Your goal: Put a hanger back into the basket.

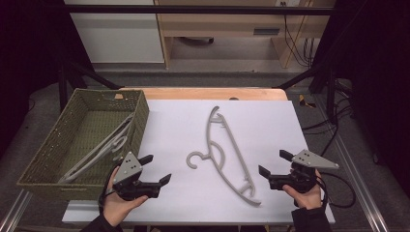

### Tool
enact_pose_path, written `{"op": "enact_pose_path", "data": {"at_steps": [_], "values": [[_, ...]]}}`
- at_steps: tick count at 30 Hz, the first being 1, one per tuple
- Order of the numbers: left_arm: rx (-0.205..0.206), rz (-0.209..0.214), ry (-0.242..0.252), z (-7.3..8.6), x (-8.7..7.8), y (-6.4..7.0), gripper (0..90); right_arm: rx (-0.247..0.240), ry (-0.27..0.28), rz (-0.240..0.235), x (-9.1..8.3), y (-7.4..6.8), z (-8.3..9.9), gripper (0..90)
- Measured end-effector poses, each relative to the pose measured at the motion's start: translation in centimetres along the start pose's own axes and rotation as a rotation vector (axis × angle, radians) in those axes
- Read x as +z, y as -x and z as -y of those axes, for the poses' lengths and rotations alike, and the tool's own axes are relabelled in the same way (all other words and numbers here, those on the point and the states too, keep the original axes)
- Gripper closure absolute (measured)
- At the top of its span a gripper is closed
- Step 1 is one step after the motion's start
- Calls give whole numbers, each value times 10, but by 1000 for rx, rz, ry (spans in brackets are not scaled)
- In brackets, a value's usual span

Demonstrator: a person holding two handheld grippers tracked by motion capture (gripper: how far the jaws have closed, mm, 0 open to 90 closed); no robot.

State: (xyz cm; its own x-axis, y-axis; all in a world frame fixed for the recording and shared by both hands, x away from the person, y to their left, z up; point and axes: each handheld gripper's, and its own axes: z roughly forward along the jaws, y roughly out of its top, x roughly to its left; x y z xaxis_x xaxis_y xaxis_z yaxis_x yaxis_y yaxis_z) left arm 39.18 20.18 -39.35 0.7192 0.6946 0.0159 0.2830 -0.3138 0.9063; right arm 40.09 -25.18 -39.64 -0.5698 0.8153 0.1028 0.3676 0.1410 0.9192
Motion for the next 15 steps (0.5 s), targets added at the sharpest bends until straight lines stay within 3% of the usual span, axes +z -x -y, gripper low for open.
{"op": "enact_pose_path", "data": {"at_steps": [4, 10, 15], "values": [[2, 14, 9, 4, 3, 2, 147, -2, -24, -2, 5, 0, 4, 58], [-34, 42, -28, 13, 13, 1, 148, -9, -83, -5, 14, -4, 12, 100], [-41, 39, -52, 19, 18, 2, 156, -11, -133, -3, 17, -4, 21, 202]]}}
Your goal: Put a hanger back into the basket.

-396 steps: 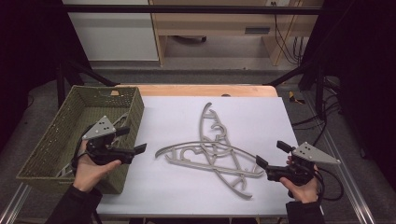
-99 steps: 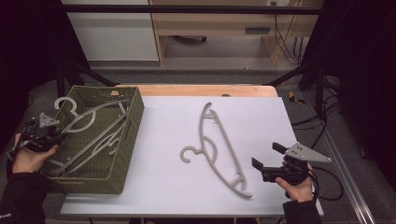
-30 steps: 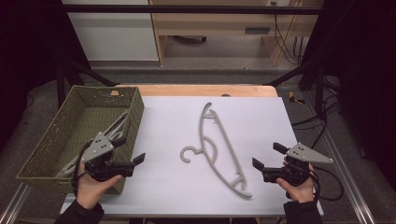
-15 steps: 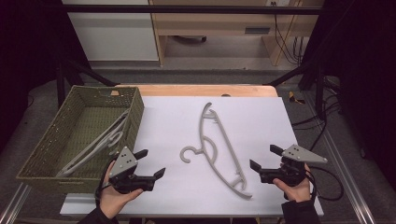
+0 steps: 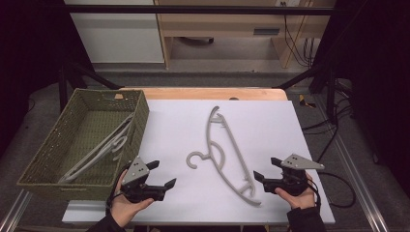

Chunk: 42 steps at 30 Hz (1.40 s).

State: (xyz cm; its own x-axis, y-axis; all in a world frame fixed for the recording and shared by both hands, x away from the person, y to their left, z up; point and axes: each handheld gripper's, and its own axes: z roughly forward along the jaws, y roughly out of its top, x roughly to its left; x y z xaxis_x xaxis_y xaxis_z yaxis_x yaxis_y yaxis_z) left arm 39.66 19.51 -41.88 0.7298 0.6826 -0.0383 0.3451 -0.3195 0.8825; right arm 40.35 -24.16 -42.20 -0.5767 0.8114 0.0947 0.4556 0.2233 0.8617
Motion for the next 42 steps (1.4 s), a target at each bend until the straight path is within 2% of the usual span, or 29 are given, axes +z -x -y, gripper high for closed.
{"op": "enact_pose_path", "data": {"at_steps": [5, 7, 12, 15, 18, 19, 22, 25, 26, 28, 30, 32, 36, 40, 42], "values": [[-4, -4, -11, 6, 1, -2, 162, -5, -86, 13, 7, 0, 15, 350], [-10, -4, -13, 7, 1, -2, 165, -10, -119, 21, 10, 0, 20, 445], [-8, -2, -19, 9, 2, -3, 179, -9, -158, 25, 17, 2, 25, 655], [-8, -2, -23, 10, 3, -3, 183, 8, -194, 29, 21, 1, 27, 780], [-6, -3, -27, 10, 3, -3, 186, 21, -229, 10, 25, 1, 30, 869], [-6, -4, -29, 10, 4, -3, 187, 12, -240, 2, 26, 2, 31, 891], [-8, -4, -33, 11, 4, -3, 189, 1, -281, -25, 28, 1, 33, 900], [-9, -3, -33, 10, 4, -3, 190, 1, -293, -82, 26, -3, 35, 900], [-8, -3, -34, 10, 4, -3, 190, -15, -297, -87, 25, -3, 36, 900], [-10, -2, -36, 11, 4, -3, 192, 3, -318, -95, 25, -5, 39, 900], [-10, -1, -40, 11, 5, -3, 192, -15, -335, -88, 27, -5, 42, 900], [-6, 1, -39, 11, 5, -3, 192, 9, -334, -94, 26, -5, 41, 900], [-10, 0, -46, 11, 5, -3, 193, 11, -325, -136, 26, -8, 41, 900], [-9, -2, -47, 11, 5, -3, 194, -19, -326, -191, 28, -15, 39, 900], [-9, -3, -49, 12, 6, -3, 194, -18, -326, -224, 30, -20, 39, 900]]}}
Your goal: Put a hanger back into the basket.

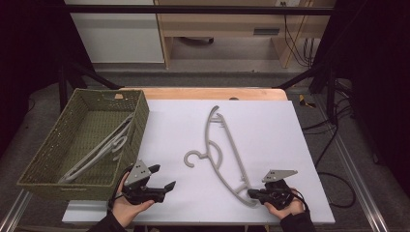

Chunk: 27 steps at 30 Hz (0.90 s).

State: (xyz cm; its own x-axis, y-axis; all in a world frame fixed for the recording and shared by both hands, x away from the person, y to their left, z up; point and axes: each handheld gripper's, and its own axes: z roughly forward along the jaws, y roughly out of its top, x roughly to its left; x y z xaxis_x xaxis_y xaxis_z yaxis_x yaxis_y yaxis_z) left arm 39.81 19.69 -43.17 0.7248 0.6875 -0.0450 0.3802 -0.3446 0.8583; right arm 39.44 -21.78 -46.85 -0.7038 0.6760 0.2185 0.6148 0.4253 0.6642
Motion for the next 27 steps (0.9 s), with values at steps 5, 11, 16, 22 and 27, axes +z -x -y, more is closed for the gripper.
{"op": "enact_pose_path", "data": {"at_steps": [5, 11, 16, 22, 27], "values": [[-3, -3, -3, 0, 0, -1, 195, -47, -21, -33, 13, -12, -4, 900], [-3, -7, -8, 1, 1, -1, 198, -66, -23, -66, 24, -25, -12, 900], [-10, -10, -11, 1, 2, -2, 200, -84, -27, -92, 36, -37, -20, 900], [-28, -12, -12, 0, 3, -4, 203, -100, -25, -109, 53, -52, -33, 900], [-57, -7, -16, -4, 7, -5, 203, -99, -4, -135, 65, -61, -42, 899]]}}
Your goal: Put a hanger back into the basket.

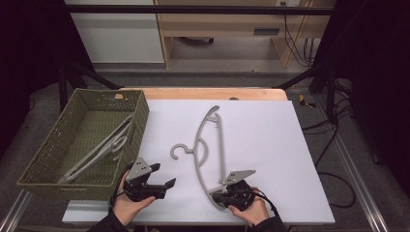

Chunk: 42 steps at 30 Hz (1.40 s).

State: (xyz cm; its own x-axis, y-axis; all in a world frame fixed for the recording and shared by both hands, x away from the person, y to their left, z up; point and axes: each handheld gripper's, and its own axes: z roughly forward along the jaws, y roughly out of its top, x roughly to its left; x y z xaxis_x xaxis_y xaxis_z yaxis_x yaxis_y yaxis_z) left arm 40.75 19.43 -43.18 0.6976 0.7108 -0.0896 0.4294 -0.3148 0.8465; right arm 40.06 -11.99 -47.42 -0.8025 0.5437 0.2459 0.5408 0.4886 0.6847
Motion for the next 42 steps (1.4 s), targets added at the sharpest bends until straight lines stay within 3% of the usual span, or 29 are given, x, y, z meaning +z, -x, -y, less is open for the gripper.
{"op": "enact_pose_path", "data": {"at_steps": [4, 10, 14, 18, 24, 29, 38, 42], "values": [[-5, 1, -17, -8, 8, 2, 203, 3, 51, 12, -13, 2, 0, 877], [-34, 0, -60, -20, 32, 5, 204, 29, 188, 128, -54, 22, 9, 849], [-49, 1, -89, -25, 53, 10, 207, 63, 274, 237, -81, 38, 20, 741], [-54, -12, -116, -27, 73, 16, 208, 95, 336, 277, -98, 50, 30, 598], [-63, -38, -161, -23, 99, 18, 211, 116, 402, 328, -105, 55, 33, 340], [-62, -55, -180, -21, 107, 18, 224, 127, 417, 350, -104, 57, 33, 216], [-61, -70, -214, -18, 122, 23, 275, 129, 423, 375, -104, 60, 33, 163], [-26, -96, -212, -19, 125, 25, 313, 136, 431, 378, -105, 60, 33, 150]]}}
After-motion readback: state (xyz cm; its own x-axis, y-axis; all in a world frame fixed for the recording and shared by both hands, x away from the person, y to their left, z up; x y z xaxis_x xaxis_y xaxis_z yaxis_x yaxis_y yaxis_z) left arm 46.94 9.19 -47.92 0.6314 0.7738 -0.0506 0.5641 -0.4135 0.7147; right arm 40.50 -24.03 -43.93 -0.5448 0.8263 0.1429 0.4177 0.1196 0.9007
